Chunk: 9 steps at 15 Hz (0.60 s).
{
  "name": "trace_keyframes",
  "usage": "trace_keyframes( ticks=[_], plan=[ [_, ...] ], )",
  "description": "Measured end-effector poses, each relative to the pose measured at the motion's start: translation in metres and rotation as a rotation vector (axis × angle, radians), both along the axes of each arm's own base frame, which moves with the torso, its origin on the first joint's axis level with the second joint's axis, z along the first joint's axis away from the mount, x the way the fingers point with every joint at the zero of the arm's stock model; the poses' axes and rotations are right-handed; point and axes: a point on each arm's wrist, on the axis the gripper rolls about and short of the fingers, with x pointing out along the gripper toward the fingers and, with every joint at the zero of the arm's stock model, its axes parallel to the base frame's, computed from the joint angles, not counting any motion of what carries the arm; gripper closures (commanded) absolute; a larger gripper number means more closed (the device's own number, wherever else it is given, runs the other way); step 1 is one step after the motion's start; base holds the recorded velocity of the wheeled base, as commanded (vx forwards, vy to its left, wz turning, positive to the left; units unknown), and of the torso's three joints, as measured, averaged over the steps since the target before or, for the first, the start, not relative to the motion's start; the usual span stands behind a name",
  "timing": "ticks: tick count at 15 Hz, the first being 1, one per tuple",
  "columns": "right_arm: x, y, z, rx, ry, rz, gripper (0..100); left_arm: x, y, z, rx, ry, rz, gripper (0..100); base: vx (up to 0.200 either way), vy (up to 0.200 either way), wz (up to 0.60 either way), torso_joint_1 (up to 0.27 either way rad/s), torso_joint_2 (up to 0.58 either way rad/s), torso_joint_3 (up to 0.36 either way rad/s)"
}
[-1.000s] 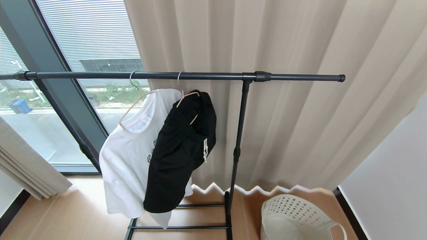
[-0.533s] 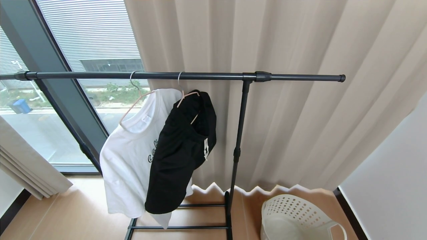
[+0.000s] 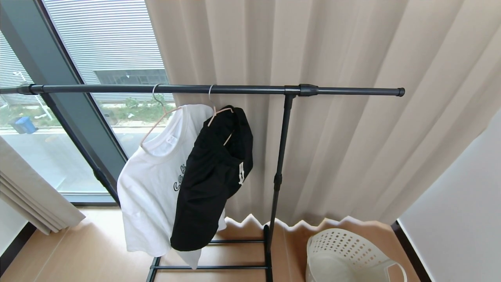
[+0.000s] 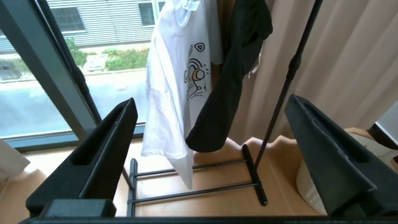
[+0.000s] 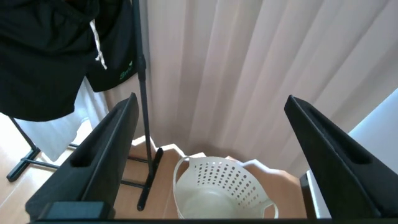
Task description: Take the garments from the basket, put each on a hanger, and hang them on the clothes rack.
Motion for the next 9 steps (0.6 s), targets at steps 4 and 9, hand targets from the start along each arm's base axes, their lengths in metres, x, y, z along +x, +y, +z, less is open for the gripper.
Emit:
trace_keyframes(
  ticks=[4, 9],
  plan=[
    [-0.0002, 0.0, 0.0, 0.0, -0.002, 0.0, 0, -0.0001, 0.0, 0.0, -0.014, 0.0, -0.001, 0, 0.0, 0.0, 0.0, 0.0, 0.0, 0.0],
    [-0.0001, 0.0, 0.0, 0.0, -0.002, 0.0, 0, -0.0001, 0.0, 0.0, -0.015, 0.0, -0.001, 0, 0.0, 0.0, 0.0, 0.0, 0.0, 0.0]
  ],
)
